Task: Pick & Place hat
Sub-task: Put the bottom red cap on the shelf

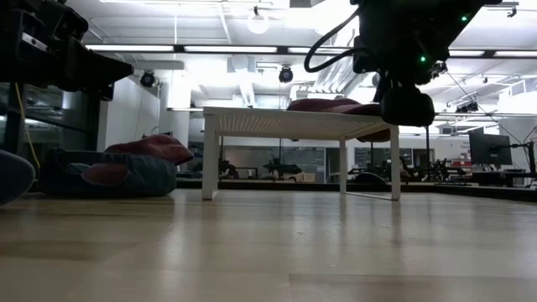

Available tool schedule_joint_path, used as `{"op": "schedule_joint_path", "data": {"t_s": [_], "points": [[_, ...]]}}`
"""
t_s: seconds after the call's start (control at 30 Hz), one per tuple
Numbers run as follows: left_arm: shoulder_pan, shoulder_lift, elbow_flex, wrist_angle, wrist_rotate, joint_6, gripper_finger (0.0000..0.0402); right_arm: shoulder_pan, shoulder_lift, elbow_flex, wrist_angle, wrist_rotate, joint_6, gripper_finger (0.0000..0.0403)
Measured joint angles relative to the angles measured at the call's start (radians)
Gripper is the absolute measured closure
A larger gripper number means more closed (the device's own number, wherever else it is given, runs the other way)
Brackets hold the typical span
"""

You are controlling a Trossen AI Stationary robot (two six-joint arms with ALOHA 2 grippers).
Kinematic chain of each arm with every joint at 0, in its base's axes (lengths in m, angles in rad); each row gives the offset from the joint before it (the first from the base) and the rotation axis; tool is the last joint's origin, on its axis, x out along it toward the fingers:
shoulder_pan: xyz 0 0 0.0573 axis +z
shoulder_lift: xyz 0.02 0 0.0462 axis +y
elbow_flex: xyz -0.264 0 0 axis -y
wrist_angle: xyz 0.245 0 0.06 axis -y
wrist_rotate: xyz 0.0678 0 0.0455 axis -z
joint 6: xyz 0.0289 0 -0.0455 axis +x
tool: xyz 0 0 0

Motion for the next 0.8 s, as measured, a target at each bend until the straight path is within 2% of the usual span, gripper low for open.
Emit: {"op": "schedule_joint_path", "data": {"t_s": [0.5,0.8], "points": [[0.0,0.0,0.0,0.0,0.0,0.0,0.0394,0.0,0.0,0.0,0.01,0.029,-0.087,0.0385],[0.0,0.0,0.0,0.0,0.0,0.0,0.0394,0.001,-0.001,0.047,-0.034,0.12,-0.096,0.0396]]}}
